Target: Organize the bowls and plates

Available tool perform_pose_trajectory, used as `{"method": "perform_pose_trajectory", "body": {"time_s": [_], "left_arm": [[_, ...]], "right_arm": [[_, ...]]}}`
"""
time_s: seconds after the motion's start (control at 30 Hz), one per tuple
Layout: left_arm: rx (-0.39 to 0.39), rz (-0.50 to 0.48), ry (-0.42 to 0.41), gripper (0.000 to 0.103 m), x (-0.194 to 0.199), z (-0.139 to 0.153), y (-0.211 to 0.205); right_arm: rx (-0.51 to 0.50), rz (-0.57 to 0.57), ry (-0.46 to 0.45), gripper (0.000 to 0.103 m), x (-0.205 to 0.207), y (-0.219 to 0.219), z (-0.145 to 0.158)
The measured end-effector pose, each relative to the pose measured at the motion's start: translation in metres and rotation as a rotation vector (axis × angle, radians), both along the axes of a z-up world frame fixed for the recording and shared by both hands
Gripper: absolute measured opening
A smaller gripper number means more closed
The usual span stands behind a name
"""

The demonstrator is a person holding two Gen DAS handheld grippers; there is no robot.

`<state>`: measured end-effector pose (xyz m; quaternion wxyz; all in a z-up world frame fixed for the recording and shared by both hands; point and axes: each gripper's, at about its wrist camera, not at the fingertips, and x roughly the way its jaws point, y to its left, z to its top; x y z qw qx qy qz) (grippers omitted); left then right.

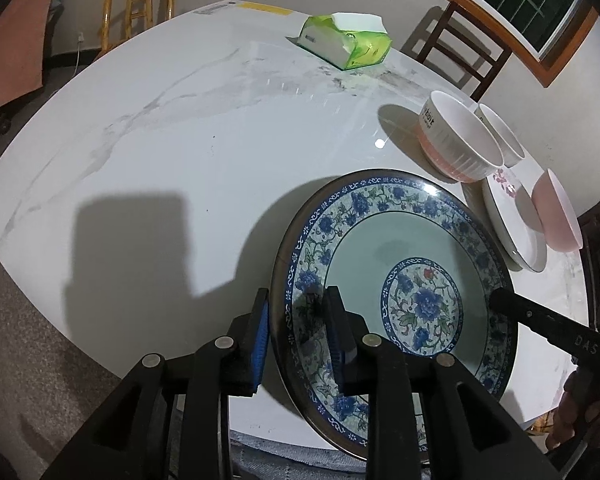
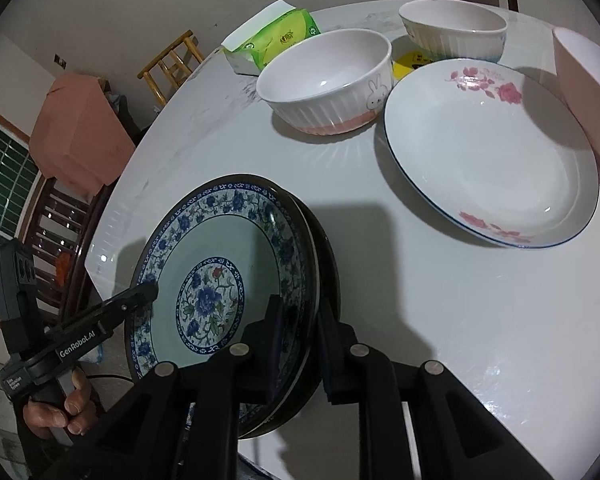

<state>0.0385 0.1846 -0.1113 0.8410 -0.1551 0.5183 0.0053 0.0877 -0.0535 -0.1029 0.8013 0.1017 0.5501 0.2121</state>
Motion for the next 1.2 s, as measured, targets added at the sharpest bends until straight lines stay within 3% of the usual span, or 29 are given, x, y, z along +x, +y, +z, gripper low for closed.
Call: {"method": "perform_pose_trajectory", "body": {"time_s": [0.2,0.37,0.53,0.73,1.2], "left_arm": [[0.003,0.005,0.006,0.024,0.002,-0.003,0.000],[0.067,-0.010,-0.004,0.024,0.002,-0.002,-0.007],[0.060,-0.010,-0.010,0.024,0.002,-0.002,-0.007],[0.069,-0.012,-0.025,0.022,0.001,-0.001,-0.008],[0.121,0.002,-0.052,0.024,-0.001,0.007,-0.010]], "right_arm": [[-0.032,0.011,-0.012,0.018,-0.001,0.008,0.004],[-0.078,0.019,-0.025,0.019,-0.002,0.015,0.006],[-0.128,0.028,-0.033,0.021,-0.002,0.022,0.007],[-0.247,0.093,-0.100,0.033,-0.008,0.046,0.012],[-0.258,0.097,-0.160,0.038,-0.013,0.036,0.017]]}}
